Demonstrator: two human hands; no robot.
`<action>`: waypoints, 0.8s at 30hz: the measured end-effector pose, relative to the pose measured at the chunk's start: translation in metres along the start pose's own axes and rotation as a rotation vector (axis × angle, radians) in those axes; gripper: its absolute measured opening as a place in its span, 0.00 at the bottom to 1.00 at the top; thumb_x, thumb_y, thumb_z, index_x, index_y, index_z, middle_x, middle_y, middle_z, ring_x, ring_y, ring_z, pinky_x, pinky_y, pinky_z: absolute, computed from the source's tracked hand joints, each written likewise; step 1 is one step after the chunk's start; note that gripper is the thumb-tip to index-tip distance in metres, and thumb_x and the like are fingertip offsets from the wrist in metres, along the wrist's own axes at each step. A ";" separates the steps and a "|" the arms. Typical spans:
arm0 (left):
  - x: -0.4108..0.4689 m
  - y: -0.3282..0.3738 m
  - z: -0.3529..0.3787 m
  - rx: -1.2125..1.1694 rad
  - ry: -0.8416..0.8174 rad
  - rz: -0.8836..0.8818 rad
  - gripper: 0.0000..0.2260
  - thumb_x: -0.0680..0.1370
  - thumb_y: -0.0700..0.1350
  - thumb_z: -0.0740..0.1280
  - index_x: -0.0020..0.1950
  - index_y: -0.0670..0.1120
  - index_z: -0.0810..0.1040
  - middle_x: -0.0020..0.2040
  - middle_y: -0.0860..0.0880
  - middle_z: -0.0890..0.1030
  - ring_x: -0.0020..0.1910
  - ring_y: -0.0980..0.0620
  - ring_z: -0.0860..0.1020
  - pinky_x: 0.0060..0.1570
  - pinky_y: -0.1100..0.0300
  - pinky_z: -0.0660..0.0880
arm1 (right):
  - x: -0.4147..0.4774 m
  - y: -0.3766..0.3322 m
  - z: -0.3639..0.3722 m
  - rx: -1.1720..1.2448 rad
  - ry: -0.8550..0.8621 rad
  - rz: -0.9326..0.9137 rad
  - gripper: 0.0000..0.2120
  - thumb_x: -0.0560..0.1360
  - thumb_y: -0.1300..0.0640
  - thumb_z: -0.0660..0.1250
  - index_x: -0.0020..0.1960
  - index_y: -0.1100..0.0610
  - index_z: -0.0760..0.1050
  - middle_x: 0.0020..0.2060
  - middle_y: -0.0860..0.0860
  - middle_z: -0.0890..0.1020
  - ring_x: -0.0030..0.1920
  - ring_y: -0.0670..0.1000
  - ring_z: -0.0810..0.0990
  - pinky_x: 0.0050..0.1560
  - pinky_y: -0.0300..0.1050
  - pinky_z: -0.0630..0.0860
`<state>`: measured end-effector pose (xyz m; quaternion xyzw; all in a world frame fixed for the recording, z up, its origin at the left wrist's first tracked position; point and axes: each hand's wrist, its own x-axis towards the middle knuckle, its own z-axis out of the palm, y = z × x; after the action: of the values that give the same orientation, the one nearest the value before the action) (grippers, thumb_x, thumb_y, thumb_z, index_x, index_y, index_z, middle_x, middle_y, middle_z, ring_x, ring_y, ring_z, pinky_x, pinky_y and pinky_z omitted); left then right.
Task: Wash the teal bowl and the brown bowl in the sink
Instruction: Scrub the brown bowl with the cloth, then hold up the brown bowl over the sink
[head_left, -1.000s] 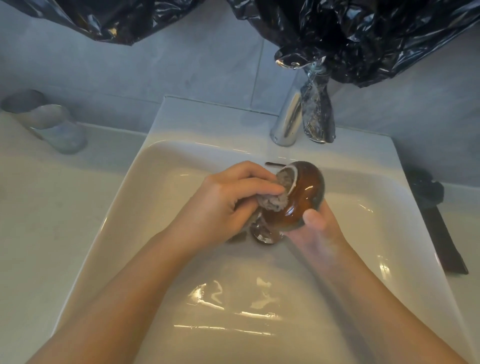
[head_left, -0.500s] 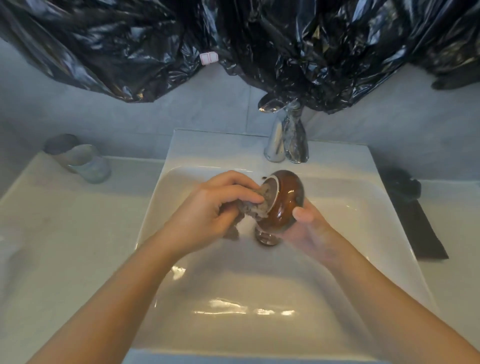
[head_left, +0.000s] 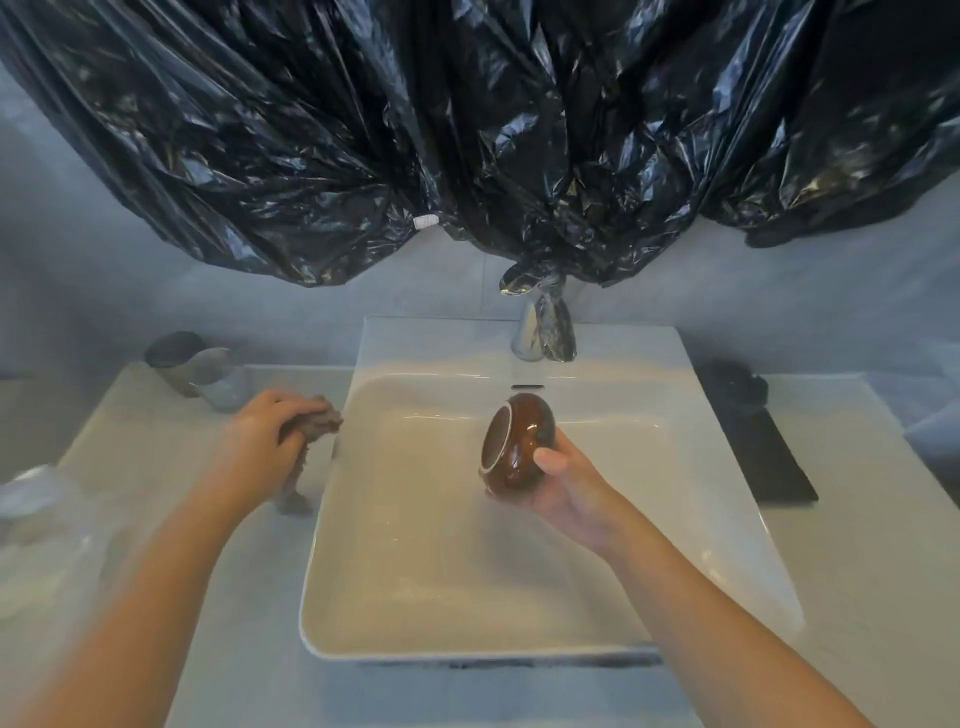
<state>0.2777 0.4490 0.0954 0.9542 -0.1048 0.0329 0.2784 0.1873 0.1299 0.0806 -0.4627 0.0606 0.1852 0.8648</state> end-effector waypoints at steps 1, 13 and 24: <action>-0.001 -0.011 0.009 -0.008 -0.022 -0.073 0.16 0.75 0.30 0.66 0.60 0.43 0.81 0.57 0.43 0.77 0.52 0.44 0.76 0.54 0.58 0.68 | 0.000 0.002 0.001 0.015 0.009 0.009 0.53 0.59 0.51 0.83 0.75 0.62 0.59 0.58 0.62 0.74 0.55 0.62 0.78 0.54 0.60 0.77; -0.013 -0.008 0.030 -0.076 -0.148 -0.436 0.14 0.79 0.37 0.60 0.64 0.42 0.76 0.61 0.38 0.78 0.60 0.38 0.75 0.57 0.51 0.70 | -0.001 0.020 0.008 -0.110 0.154 0.060 0.48 0.57 0.54 0.81 0.74 0.56 0.64 0.62 0.60 0.73 0.58 0.61 0.77 0.49 0.54 0.80; -0.035 0.139 0.027 -0.885 -0.474 -0.375 0.09 0.80 0.46 0.63 0.54 0.46 0.81 0.48 0.48 0.85 0.46 0.50 0.84 0.49 0.54 0.81 | -0.016 -0.014 0.036 -0.968 0.242 -0.088 0.45 0.65 0.52 0.79 0.74 0.43 0.57 0.66 0.41 0.69 0.67 0.46 0.71 0.64 0.43 0.74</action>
<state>0.2138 0.3267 0.1416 0.7291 0.0038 -0.2810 0.6240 0.1758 0.1482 0.1162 -0.8313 0.0480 0.1006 0.5446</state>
